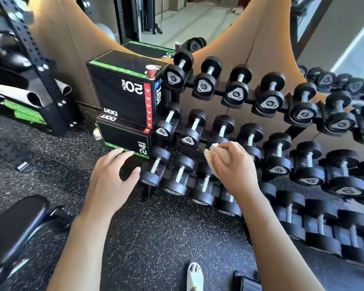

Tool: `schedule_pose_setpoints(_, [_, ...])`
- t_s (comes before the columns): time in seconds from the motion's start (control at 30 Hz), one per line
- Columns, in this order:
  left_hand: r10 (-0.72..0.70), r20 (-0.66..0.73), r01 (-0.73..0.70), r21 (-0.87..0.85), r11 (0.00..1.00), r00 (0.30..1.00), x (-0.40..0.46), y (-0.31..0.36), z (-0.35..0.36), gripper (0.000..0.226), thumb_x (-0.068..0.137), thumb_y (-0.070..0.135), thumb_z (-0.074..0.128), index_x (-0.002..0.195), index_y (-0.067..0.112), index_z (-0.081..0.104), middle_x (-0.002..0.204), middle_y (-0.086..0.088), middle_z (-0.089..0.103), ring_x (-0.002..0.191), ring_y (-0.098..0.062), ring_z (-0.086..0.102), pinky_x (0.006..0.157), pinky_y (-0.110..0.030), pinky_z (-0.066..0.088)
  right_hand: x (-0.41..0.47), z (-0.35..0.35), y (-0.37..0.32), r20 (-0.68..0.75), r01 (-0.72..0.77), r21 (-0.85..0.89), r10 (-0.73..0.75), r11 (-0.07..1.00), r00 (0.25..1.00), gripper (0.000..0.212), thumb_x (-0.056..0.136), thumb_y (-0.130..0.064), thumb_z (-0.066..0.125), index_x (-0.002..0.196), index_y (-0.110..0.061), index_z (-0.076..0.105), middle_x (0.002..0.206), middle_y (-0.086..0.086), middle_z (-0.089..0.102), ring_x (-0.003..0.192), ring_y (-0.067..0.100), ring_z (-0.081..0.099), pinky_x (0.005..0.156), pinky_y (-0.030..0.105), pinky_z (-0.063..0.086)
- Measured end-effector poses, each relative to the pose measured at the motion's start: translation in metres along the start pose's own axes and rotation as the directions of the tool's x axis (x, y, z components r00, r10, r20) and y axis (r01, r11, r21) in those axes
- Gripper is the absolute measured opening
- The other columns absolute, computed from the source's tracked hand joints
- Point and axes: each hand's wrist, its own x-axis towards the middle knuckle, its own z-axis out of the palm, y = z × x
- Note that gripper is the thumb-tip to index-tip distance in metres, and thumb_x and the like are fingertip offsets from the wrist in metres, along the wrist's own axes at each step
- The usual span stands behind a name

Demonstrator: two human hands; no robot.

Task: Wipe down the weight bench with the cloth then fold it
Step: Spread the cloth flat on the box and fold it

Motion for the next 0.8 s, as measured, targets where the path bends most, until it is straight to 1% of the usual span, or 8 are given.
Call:
schedule_pose_setpoints(0.17, [-0.039,-0.019,0.039,0.038,0.998,0.999,0.041,0.022,0.020,0.047,0.097,0.040,0.064,0.143,0.031,0.057,0.153,0.010,0.046,0.142,-0.014,0.033,0.117,-0.044,0.035,0.056,0.011,0.030,0.024,0.032,0.068,-0.034,0.997,0.999,0.022,0.093,-0.045,0.067,0.106,-0.027,0.066,0.102,-0.015,0.065,0.090,0.008,0.062,0.080,0.038,0.056])
schedule_pose_setpoints(0.27, [-0.004,-0.021,0.006,0.090,0.996,1.000,0.073,0.042,0.030,0.047,0.096,0.039,0.065,0.142,0.030,0.058,0.152,0.007,0.048,0.141,-0.017,0.037,0.117,-0.043,0.035,0.094,0.013,0.050,0.048,0.024,0.101,-0.029,0.995,0.998,0.020,0.094,-0.045,0.066,0.105,-0.028,0.066,0.100,-0.016,0.064,0.089,0.004,0.062,0.079,0.036,0.056])
schedule_pose_setpoints(0.4, [-0.024,-0.037,0.028,0.124,0.992,0.999,0.109,0.067,0.037,0.047,0.097,0.040,0.065,0.142,0.031,0.057,0.154,0.008,0.046,0.142,-0.016,0.034,0.116,-0.044,0.036,0.141,0.020,0.069,0.085,0.036,0.125,-0.047,0.991,0.995,0.017,0.094,-0.045,0.065,0.102,-0.029,0.064,0.097,-0.017,0.062,0.088,-0.002,0.058,0.075,0.028,0.052])
schedule_pose_setpoints(0.53, [-0.057,-0.078,0.070,0.170,0.983,0.995,0.129,0.079,0.039,0.048,0.097,0.042,0.063,0.143,0.032,0.056,0.154,0.010,0.045,0.142,-0.015,0.033,0.117,-0.043,0.034,0.176,0.033,0.071,0.127,0.076,0.161,-0.097,0.984,0.987,0.010,0.094,-0.044,0.064,0.098,-0.037,0.057,0.096,-0.022,0.058,0.087,-0.007,0.055,0.071,0.013,0.041])
schedule_pose_setpoints(0.57, [-0.067,-0.085,0.081,0.179,0.981,0.994,0.133,0.080,0.039,0.047,0.097,0.041,0.063,0.143,0.032,0.057,0.154,0.010,0.045,0.142,-0.015,0.034,0.118,-0.042,0.033,0.182,0.037,0.070,0.139,0.081,0.171,-0.105,0.982,0.985,0.009,0.094,-0.043,0.063,0.098,-0.037,0.057,0.096,-0.023,0.057,0.085,-0.006,0.054,0.070,0.012,0.039])
schedule_pose_setpoints(0.63, [-0.086,-0.093,0.103,0.188,0.977,0.992,0.142,0.077,0.039,0.047,0.097,0.042,0.063,0.143,0.032,0.057,0.154,0.010,0.045,0.142,-0.015,0.034,0.118,-0.041,0.032,0.191,0.047,0.069,0.152,0.086,0.194,-0.117,0.977,0.981,0.010,0.095,-0.041,0.063,0.100,-0.034,0.059,0.097,-0.021,0.058,0.084,-0.002,0.053,0.072,0.020,0.043])
schedule_pose_setpoints(0.7, [-0.105,-0.099,0.123,0.191,0.974,0.989,0.151,0.072,0.037,0.047,0.097,0.042,0.063,0.143,0.032,0.057,0.155,0.010,0.045,0.143,-0.015,0.033,0.118,-0.042,0.033,0.202,0.058,0.069,0.166,0.089,0.216,-0.126,0.972,0.978,0.010,0.095,-0.039,0.063,0.100,-0.032,0.060,0.099,-0.020,0.059,0.087,0.001,0.056,0.077,0.029,0.049])
schedule_pose_setpoints(0.8, [-0.121,-0.109,0.140,0.188,0.972,0.987,0.169,0.060,0.035,0.046,0.098,0.042,0.062,0.143,0.034,0.056,0.155,0.011,0.044,0.144,-0.015,0.033,0.118,-0.043,0.034,0.220,0.078,0.066,0.191,0.089,0.222,-0.133,0.971,0.972,0.014,0.094,-0.043,0.063,0.103,-0.032,0.062,0.103,-0.019,0.061,0.092,0.003,0.059,0.081,0.035,0.054])
